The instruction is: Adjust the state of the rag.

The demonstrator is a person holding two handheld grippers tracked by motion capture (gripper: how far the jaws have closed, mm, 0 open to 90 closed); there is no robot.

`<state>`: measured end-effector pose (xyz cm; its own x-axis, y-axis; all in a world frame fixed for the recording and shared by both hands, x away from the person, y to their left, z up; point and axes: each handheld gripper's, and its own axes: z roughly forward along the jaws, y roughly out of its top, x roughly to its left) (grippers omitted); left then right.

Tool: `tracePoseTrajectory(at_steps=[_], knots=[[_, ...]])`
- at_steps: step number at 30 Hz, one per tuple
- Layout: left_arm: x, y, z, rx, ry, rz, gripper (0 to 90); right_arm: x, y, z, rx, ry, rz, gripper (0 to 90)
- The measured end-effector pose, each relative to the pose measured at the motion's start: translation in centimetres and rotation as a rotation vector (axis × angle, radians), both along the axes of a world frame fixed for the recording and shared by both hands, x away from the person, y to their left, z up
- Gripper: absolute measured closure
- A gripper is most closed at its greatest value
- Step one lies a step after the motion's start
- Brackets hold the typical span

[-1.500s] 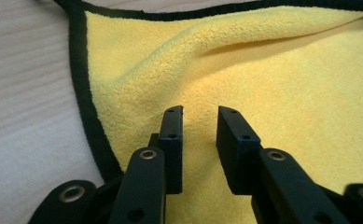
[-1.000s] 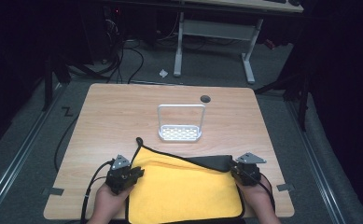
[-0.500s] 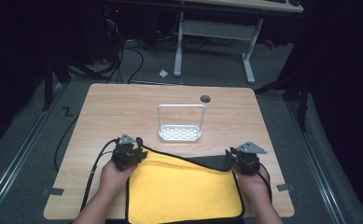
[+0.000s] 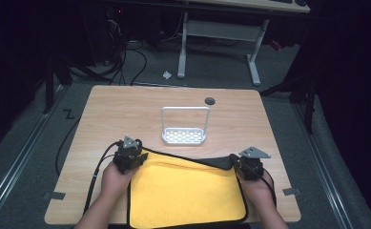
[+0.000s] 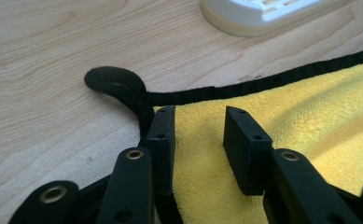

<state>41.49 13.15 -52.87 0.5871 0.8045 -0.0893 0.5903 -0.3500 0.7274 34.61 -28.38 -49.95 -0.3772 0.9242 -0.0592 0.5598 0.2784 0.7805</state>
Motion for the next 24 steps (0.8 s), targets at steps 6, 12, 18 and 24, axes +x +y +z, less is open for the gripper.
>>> tracePoseTrajectory(at_steps=[6, 12, 18, 24], knots=[[0.4, 0.5, -0.1, 0.004, -0.022, 0.039, 63.9, 3.7, 0.2, 0.8, 0.028, -0.047, -0.082, 90.0], [0.6, 1.0, 0.1, 0.011, -0.026, 0.1, 63.4, 5.4, 0.3, 1.0, -0.008, -0.058, -0.098, 76.9], [-2.1, 0.9, 1.4, -0.065, -0.03, 0.027, 62.1, 3.4, 1.0, 0.4, -0.049, -0.017, 0.0, 73.6], [-3.9, 0.9, -0.3, -0.073, 0.01, -0.008, 59.0, 3.1, 0.9, -2.5, -0.077, 0.099, 0.014, 72.5]])
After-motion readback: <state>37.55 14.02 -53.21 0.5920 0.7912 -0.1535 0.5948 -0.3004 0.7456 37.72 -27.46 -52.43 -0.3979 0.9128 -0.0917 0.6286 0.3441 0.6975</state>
